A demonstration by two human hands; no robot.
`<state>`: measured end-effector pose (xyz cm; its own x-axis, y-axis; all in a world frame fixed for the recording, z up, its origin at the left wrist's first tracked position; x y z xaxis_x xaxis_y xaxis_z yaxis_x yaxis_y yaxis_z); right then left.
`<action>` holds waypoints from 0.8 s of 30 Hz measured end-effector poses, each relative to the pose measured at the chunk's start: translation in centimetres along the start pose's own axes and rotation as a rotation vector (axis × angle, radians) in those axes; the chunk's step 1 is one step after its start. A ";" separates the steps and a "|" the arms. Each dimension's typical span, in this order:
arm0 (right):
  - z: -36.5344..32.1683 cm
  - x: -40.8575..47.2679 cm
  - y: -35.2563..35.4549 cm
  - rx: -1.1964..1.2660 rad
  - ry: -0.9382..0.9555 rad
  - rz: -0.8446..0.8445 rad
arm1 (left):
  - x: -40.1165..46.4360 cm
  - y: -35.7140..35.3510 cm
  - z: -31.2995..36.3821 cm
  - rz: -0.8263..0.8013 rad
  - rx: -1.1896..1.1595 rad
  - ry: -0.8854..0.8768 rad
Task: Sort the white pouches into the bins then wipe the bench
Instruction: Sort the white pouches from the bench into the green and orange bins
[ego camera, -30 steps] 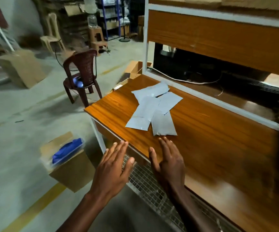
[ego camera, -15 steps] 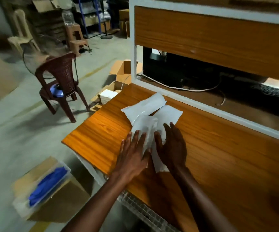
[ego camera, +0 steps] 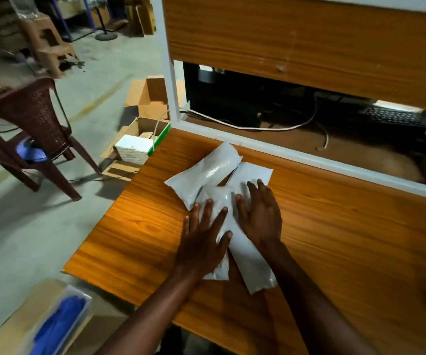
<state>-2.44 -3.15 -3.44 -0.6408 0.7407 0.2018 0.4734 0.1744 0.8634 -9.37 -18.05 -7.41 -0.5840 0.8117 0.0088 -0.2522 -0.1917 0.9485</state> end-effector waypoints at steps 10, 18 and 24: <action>-1.7 3.5 -2.7 -0.109 -0.180 -0.110 | -0.4 2.2 -2.8 0.058 -0.257 -0.091; -0.9 5.3 -5.2 -0.176 -0.360 -0.233 | -0.3 5.1 -5.1 0.098 -0.300 -0.145; -1.2 4.7 -6.4 -0.242 -0.304 -0.209 | -0.1 6.6 -6.3 0.097 -0.278 -0.172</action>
<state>-9.22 -1.56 -7.51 -0.4836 0.8693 -0.1023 0.1741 0.2100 0.9621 -15.85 -22.82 -3.13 -0.4829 0.8589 0.1707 -0.4161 -0.3966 0.8183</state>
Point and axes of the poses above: each hand's wrist, its own x-axis towards the middle knuckle, its own y-axis out of the back of the hand, z = x × y, the point moved 10 cm from there along x, towards the middle knuckle
